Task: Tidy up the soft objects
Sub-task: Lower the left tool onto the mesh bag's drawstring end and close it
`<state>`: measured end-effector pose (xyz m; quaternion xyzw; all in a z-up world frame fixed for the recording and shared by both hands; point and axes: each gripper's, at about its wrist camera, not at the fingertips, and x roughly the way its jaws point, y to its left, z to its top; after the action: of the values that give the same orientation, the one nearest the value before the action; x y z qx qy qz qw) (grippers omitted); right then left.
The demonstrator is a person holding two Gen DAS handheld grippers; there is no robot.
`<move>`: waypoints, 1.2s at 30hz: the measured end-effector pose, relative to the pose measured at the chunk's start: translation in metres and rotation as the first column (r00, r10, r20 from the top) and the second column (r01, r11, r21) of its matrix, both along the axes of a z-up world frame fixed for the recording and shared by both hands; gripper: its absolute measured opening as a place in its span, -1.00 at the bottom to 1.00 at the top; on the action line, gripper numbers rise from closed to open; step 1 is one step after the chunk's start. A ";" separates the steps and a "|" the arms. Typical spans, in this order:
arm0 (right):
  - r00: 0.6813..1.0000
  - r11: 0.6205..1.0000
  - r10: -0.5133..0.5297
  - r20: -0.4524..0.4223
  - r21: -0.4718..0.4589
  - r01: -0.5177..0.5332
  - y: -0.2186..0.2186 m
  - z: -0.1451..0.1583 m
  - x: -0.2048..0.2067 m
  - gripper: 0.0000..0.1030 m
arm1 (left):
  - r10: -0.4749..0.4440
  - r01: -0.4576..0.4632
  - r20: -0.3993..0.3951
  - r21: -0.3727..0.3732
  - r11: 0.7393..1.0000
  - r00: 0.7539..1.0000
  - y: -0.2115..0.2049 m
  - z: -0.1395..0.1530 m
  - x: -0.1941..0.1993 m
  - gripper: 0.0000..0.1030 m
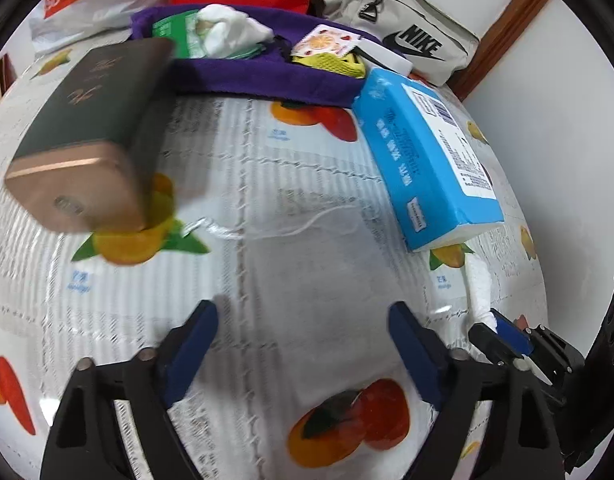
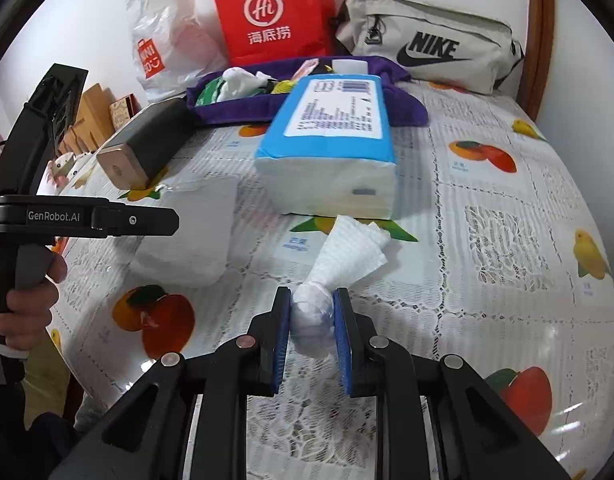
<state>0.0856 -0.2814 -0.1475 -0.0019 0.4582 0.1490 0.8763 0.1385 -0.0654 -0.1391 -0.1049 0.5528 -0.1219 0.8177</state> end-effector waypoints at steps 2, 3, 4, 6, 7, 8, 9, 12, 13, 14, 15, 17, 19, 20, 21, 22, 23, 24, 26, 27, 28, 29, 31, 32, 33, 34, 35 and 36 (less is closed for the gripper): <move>1.000 1.000 -0.008 -0.002 0.009 0.008 -0.005 -0.002 0.002 -0.59 | -0.001 0.001 -0.005 0.012 1.000 1.000 -0.007 -0.001 0.004 0.82; 1.000 1.000 -0.010 -0.003 0.015 0.010 -0.007 -0.002 0.002 -0.59 | 0.004 -0.004 -0.006 0.017 1.000 1.000 -0.010 -0.001 0.006 0.83; 1.000 1.000 -0.012 -0.004 0.018 0.012 -0.008 -0.003 0.002 -0.59 | 0.011 -0.010 -0.004 0.023 1.000 1.000 -0.014 -0.001 0.008 0.89; 1.000 1.000 -0.013 -0.007 0.023 0.013 -0.010 -0.005 0.002 -0.59 | 0.012 -0.012 0.001 0.044 0.999 1.000 -0.021 -0.002 0.011 0.96; 1.000 1.000 -0.013 -0.008 0.027 0.013 -0.011 -0.007 0.001 -0.59 | 0.008 -0.008 0.008 0.062 0.998 1.000 -0.026 -0.003 0.012 0.99; 1.000 0.999 -0.013 -0.009 0.031 0.014 -0.011 -0.007 0.002 -0.58 | 0.003 -0.004 0.015 0.080 0.997 1.000 -0.030 -0.004 0.013 0.99; 1.000 0.999 -0.013 -0.011 0.037 0.013 -0.012 -0.009 0.001 -0.58 | 0.000 -0.002 0.023 0.101 0.995 1.000 -0.034 -0.004 0.013 0.99; 1.000 0.999 -0.004 -0.007 0.038 0.004 -0.012 -0.010 -0.001 -0.58 | 0.003 -0.009 0.041 0.147 0.989 0.999 -0.043 -0.007 0.016 0.99; 1.000 0.999 0.000 -0.005 0.039 0.000 -0.012 -0.010 -0.001 -0.58 | 0.000 -0.008 0.051 0.164 0.986 0.999 -0.046 -0.008 0.017 0.99; 1.000 0.999 0.002 -0.005 0.040 -0.001 -0.013 -0.010 -0.001 -0.58 | -0.008 -0.003 0.058 0.190 0.982 0.998 -0.049 -0.009 0.018 0.99; 1.000 0.999 0.002 -0.006 0.042 -0.002 -0.013 -0.010 -0.001 -0.58 | -0.018 0.004 0.064 0.219 0.976 0.998 -0.052 -0.010 0.019 0.99; 1.000 0.999 0.004 -0.007 0.043 -0.004 -0.013 -0.010 -0.001 -0.58 | -0.033 0.010 0.081 0.265 0.964 0.996 -0.057 -0.012 0.017 0.98; 1.000 0.999 0.006 -0.004 0.037 -0.006 -0.013 -0.011 -0.001 -0.58 | -0.031 0.003 0.100 0.271 0.963 0.995 -0.055 -0.010 0.014 0.85; 1.000 0.999 0.007 -0.002 0.034 -0.007 -0.012 -0.011 -0.002 -0.58 | -0.030 0.000 0.106 0.271 0.963 0.994 -0.052 -0.009 0.013 0.72; 1.000 0.999 0.005 0.000 0.032 -0.005 -0.012 -0.011 -0.002 -0.55 | -0.030 -0.002 0.114 0.272 0.962 0.993 -0.051 -0.007 0.012 0.64; 1.000 0.999 0.005 0.000 0.033 -0.005 -0.012 -0.011 -0.002 -0.54 | -0.025 -0.010 0.126 0.269 0.963 0.992 -0.046 -0.005 0.010 0.46; 1.000 0.999 0.004 0.003 0.032 -0.004 -0.011 -0.011 -0.002 -0.53 | -0.022 -0.014 0.136 0.261 0.965 0.990 -0.041 -0.004 0.008 0.30; 1.000 1.000 0.003 0.004 0.028 -0.004 -0.010 -0.012 -0.002 -0.51 | -0.022 -0.015 0.143 0.253 0.967 0.989 -0.035 -0.003 0.006 0.22; 1.000 1.000 0.004 0.009 0.013 -0.004 -0.007 -0.012 -0.002 -0.46 | -0.023 -0.015 0.153 0.239 0.971 0.988 -0.024 -0.001 0.003 -0.13; 1.000 1.000 0.003 0.011 0.005 -0.003 -0.006 -0.012 -0.003 -0.44 | -0.020 -0.016 0.154 0.230 0.973 0.988 -0.019 0.000 0.004 -0.22; 1.000 1.000 0.001 0.017 -0.008 -0.001 -0.003 -0.012 -0.003 -0.44 | -0.016 -0.018 0.154 0.216 0.976 0.988 -0.012 0.001 0.003 -0.36; 1.000 1.000 -0.001 0.019 -0.017 0.002 -0.001 -0.012 -0.003 -0.44 | -0.012 -0.019 0.150 0.203 0.979 0.989 -0.009 0.000 0.003 -0.47; 1.000 1.000 -0.004 0.019 -0.029 0.004 0.004 -0.011 -0.003 -0.55 | 0.004 -0.027 0.143 0.161 0.987 0.990 0.004 0.001 0.001 -0.59; 1.000 0.999 -0.002 0.016 -0.032 0.003 0.005 -0.011 -0.003 -0.57 | 0.011 -0.031 0.139 0.142 0.989 0.990 0.007 0.000 -0.001 -0.62; 1.000 0.999 -0.002 0.016 -0.037 0.003 0.008 -0.010 -0.003 -0.57 | 0.018 -0.035 0.135 0.123 0.992 0.991 0.013 0.000 -0.003 -0.64; 1.000 0.999 0.005 0.014 -0.036 -0.004 0.011 -0.009 -0.004 -0.57 | 0.026 -0.041 0.133 0.113 0.993 0.991 0.018 0.000 -0.005 -0.68; 1.000 0.999 0.015 0.009 -0.032 -0.015 0.014 -0.008 -0.005 -0.57 | 0.031 -0.046 0.132 0.108 0.993 0.991 0.022 0.000 -0.008 -0.70; 1.000 0.999 0.022 0.008 -0.030 -0.022 0.017 -0.008 -0.006 -0.57 | 0.037 -0.051 0.131 0.103 0.993 0.991 0.026 0.000 -0.011 -0.71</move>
<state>0.0798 -0.2649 -0.1552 -0.0206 0.4566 0.1518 0.8764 0.1279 -0.0393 -0.1389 -0.0653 0.5020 -0.0808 0.8586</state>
